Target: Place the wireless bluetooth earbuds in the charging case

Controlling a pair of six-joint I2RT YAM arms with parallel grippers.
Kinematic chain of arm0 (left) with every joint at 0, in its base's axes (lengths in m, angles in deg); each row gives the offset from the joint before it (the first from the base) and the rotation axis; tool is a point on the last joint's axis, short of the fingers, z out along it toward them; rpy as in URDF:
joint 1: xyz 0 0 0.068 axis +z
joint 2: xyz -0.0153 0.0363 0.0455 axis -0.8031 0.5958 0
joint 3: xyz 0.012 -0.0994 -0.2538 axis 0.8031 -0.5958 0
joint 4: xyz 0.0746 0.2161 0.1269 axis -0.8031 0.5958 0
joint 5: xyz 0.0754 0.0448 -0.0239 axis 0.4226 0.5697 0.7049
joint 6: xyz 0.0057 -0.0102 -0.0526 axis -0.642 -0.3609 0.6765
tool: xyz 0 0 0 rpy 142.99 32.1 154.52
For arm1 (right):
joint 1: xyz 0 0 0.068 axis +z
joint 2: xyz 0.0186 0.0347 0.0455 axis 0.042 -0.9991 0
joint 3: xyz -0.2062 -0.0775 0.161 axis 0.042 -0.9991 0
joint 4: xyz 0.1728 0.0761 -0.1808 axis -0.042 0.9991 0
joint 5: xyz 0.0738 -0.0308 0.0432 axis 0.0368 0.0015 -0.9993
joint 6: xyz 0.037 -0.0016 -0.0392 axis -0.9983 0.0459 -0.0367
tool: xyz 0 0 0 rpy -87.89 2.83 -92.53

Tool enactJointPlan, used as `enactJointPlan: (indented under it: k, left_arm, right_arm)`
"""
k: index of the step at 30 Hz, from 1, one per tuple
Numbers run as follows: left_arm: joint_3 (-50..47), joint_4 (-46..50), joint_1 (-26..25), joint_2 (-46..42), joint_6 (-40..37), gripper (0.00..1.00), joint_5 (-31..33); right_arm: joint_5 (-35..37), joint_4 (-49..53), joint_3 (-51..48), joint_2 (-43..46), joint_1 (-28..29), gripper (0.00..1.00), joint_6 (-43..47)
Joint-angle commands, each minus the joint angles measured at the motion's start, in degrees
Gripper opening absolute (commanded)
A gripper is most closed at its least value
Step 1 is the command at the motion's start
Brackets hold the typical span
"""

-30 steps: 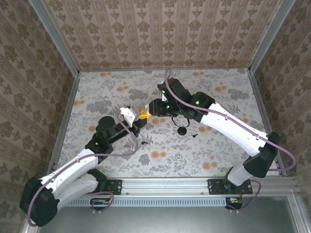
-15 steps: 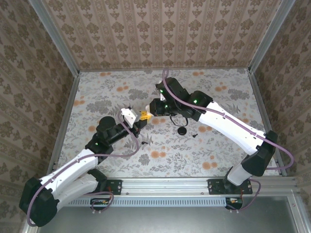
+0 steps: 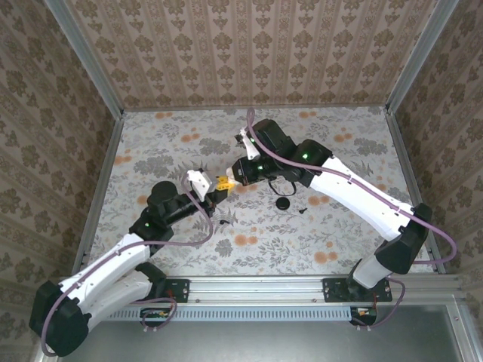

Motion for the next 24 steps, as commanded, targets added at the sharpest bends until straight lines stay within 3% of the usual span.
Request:
enactJointPlan:
  k: [1, 13, 24]
  left_arm:
    - [1.5, -3.9, -0.2, -1.2, 1.3, 0.0, -8.7]
    - [1.1, -8.2, -0.2, -1.4, 5.1, 0.0, -14.3]
    - [1.7, -8.2, -0.5, -0.4, 5.2, 0.0, -13.7]
  right_arm:
    - [-8.0, -0.7, -1.1, 1.7, 0.2, 0.12, 7.0]
    - [-23.5, -3.7, -5.6, 3.4, -2.1, 0.13, 15.4]
    - [-24.5, -5.7, -5.9, 2.5, -2.1, 0.25, 13.7]
